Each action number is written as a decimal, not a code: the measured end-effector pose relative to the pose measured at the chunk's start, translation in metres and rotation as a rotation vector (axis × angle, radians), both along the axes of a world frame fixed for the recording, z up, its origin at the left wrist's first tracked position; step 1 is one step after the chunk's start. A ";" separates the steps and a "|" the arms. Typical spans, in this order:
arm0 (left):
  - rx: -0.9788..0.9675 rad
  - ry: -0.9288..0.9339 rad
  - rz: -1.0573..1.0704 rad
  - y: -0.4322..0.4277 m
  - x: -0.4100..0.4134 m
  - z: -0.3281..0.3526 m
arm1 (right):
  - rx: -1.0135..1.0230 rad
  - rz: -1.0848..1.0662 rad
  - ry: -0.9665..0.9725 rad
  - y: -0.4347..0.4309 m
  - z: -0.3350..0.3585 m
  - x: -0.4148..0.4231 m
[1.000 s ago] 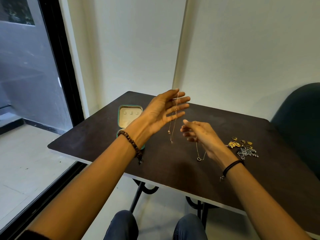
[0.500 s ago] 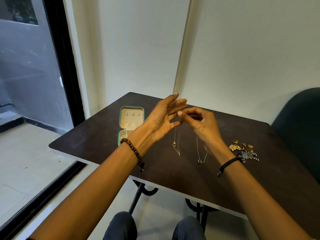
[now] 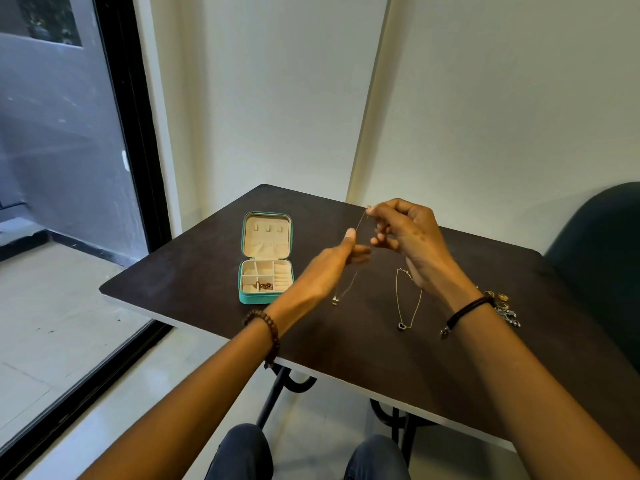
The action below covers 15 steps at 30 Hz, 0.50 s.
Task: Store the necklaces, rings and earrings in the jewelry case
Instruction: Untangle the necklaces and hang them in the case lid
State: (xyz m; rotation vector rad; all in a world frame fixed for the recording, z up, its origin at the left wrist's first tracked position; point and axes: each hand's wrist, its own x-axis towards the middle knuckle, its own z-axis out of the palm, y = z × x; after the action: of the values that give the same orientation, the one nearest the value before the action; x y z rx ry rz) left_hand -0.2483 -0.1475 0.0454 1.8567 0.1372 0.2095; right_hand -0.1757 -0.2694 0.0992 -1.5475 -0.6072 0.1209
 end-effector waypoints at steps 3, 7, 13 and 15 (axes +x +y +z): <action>0.200 0.042 -0.032 0.000 -0.005 -0.020 | 0.038 0.001 0.038 0.001 0.006 0.002; 0.566 -0.038 -0.096 0.003 -0.008 -0.044 | 0.084 -0.015 0.061 -0.001 0.014 0.009; 0.983 -0.221 -0.147 0.001 -0.012 -0.054 | 0.094 -0.046 0.117 -0.005 0.017 0.024; 1.024 -0.270 -0.138 0.001 -0.012 -0.057 | 0.095 -0.056 0.140 -0.006 0.016 0.029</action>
State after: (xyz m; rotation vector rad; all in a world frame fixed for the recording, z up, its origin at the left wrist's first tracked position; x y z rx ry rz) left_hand -0.2601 -0.1463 -0.0116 2.8080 -0.3534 0.4938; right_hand -0.1466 -0.2757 0.1153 -1.4495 -0.4518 0.1546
